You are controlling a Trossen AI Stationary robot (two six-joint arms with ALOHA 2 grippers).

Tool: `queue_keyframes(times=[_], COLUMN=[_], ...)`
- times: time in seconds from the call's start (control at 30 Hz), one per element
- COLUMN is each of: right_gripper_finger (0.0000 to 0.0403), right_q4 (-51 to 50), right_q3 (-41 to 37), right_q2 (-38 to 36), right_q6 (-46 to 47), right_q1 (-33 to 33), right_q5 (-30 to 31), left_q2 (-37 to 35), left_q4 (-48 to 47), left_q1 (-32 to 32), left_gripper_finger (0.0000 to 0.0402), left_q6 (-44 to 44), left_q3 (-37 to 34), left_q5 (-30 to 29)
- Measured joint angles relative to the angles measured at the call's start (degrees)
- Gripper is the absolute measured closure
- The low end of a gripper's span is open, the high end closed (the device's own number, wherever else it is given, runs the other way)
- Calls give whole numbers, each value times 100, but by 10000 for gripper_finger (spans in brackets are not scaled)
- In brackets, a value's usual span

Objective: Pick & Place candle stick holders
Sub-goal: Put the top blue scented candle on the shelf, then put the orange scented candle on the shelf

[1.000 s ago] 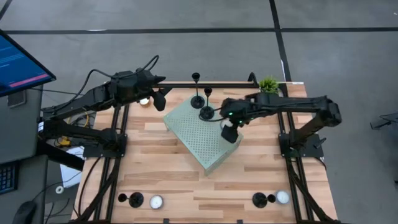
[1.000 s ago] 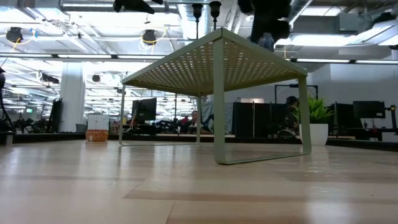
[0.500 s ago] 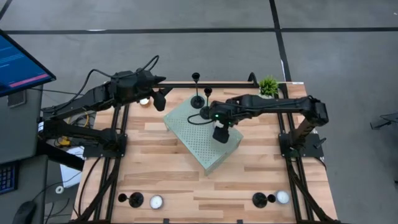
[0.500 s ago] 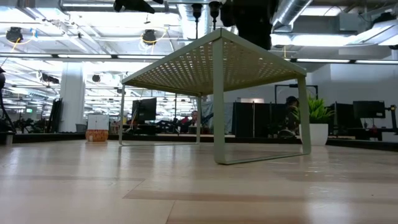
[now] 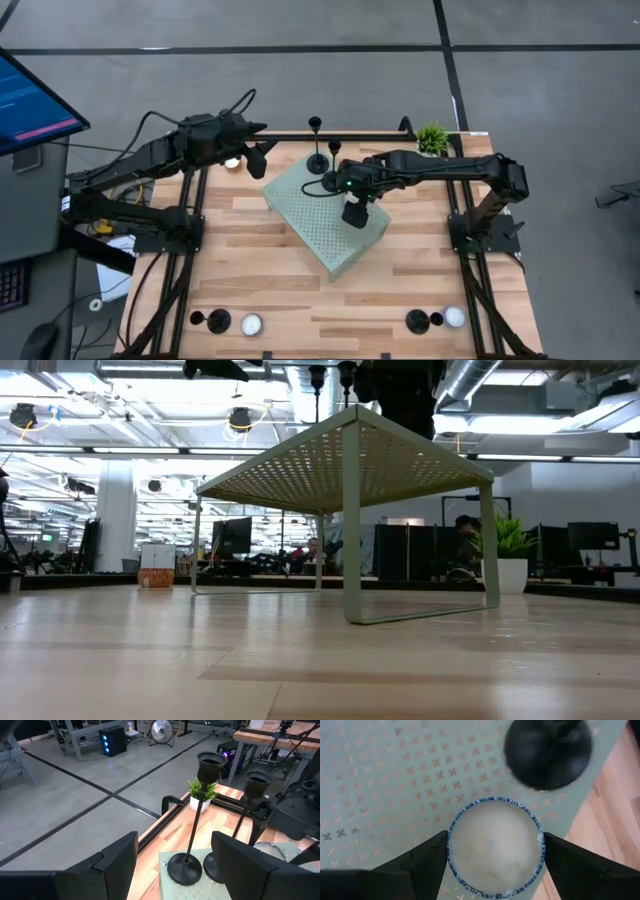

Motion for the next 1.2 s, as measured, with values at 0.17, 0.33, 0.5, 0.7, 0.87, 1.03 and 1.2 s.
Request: queue_keyframes(times=[0.17, 0.33, 0.5, 0.7, 0.87, 1.03, 1.2], right_gripper_finger=[111, 98, 65, 45, 48, 46, 45], right_q4=[4, 0, 2, 2, 4, 0, -44], right_q3=[0, 0, 0, 0, -2, -2, -2], right_q2=[4, 4, 4, 4, -141, -644, -1287], right_q6=[-5, -7, -1, 2, 8, 95, 459], right_q1=[-2, -6, -2, -4, -2, -2, 88], right_q5=[-8, -122, -251, -249, -243, -240, -238], left_q2=[0, 0, 0, 0, 0, 21, 266], left_q4=[0, 0, 0, 0, -2, -116, -924], left_q1=[0, 1, 0, 2, 2, 0, 2], left_gripper_finger=[148, 148, 148, 148, 148, 148, 148], left_q6=[1, 1, 1, 1, 30, 37, -95], left_q3=[0, 0, 0, 0, 0, 0, 0], left_q5=[-13, -13, -13, -13, -13, -144, -998])
